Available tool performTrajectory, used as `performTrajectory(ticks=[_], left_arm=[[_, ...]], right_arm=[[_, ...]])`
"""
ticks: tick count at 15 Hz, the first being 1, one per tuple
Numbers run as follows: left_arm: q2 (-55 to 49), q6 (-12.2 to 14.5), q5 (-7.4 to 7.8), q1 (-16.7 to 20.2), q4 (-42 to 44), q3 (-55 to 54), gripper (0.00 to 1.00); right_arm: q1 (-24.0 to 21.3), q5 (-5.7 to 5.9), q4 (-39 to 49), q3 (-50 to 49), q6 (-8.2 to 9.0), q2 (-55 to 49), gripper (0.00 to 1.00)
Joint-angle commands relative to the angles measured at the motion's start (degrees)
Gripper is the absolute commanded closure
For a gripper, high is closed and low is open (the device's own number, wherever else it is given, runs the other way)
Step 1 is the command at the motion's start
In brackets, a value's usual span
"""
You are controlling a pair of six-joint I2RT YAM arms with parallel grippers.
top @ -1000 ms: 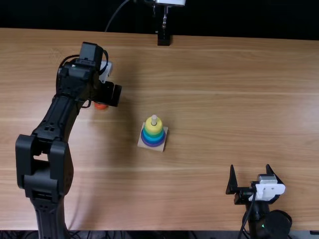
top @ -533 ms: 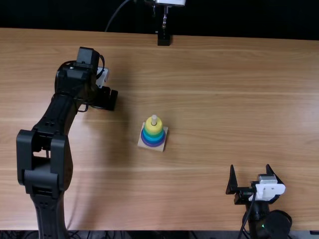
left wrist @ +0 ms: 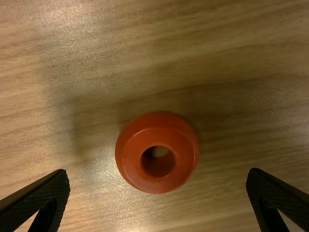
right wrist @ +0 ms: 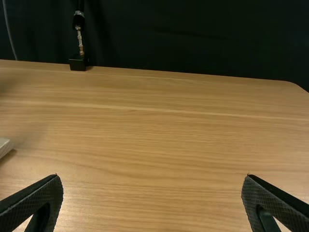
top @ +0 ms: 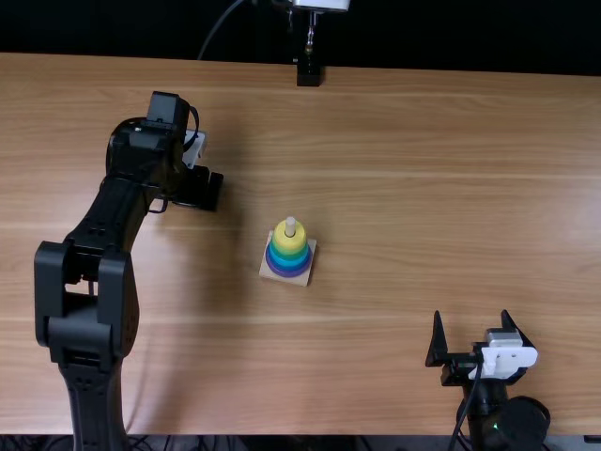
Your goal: Build the Hanoi tower: stack the rings onto the peg from bottom to top in this color order: purple, dark blue, light blue, dark green, light green, yellow, orange.
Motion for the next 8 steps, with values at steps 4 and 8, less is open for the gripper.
performTrajectory(ticks=[4, 8], left_arm=[[2.9, 0.4, 0.33, 1.0, 0.0, -1.1, 0.0], [3.0, 0.4, 2.55, 1.0, 0.0, -1.1, 0.0]], right_arm=[[-0.5, -0.41, -4.4, -2.9, -0.01, -0.7, 0.0], [-0.5, -0.41, -4.4, -2.9, -0.01, -0.7, 0.0]])
